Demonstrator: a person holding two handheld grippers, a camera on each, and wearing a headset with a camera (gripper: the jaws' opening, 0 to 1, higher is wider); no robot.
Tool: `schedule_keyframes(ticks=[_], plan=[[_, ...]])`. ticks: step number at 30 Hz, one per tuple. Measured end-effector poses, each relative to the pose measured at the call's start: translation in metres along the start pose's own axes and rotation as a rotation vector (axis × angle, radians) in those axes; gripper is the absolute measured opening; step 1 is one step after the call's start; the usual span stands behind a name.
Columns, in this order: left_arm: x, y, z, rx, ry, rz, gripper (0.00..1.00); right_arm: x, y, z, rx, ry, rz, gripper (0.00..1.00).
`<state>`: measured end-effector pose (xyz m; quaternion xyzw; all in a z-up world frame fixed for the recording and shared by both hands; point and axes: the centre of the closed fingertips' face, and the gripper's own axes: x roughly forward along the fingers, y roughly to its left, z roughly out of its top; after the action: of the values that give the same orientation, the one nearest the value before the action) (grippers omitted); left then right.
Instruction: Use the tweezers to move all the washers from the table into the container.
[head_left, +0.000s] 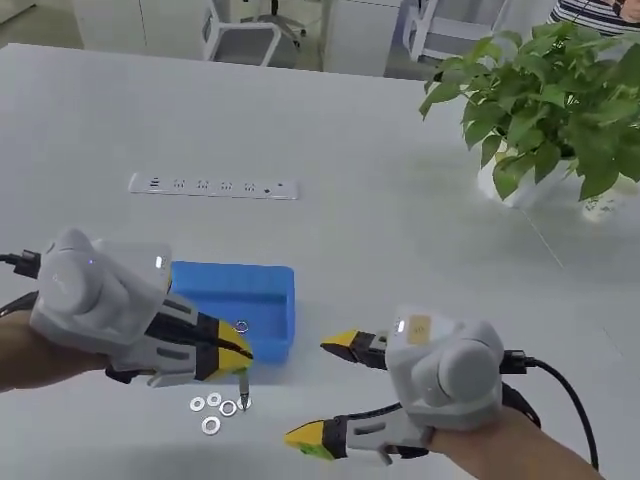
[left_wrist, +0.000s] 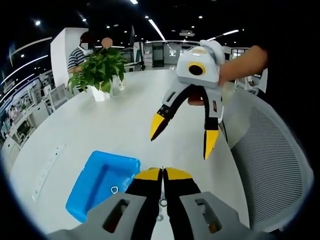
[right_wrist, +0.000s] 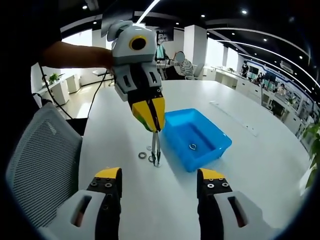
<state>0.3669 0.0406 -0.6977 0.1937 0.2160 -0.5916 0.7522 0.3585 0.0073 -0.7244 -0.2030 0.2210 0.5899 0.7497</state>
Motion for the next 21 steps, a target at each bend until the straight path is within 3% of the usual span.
schedule_keyframes(ticks=[21], plan=[[0.0, -0.003, -0.001, -0.002, 0.01, -0.015, 0.05, 0.035, 0.005, 0.007, -0.17, 0.028, 0.12, 0.31]])
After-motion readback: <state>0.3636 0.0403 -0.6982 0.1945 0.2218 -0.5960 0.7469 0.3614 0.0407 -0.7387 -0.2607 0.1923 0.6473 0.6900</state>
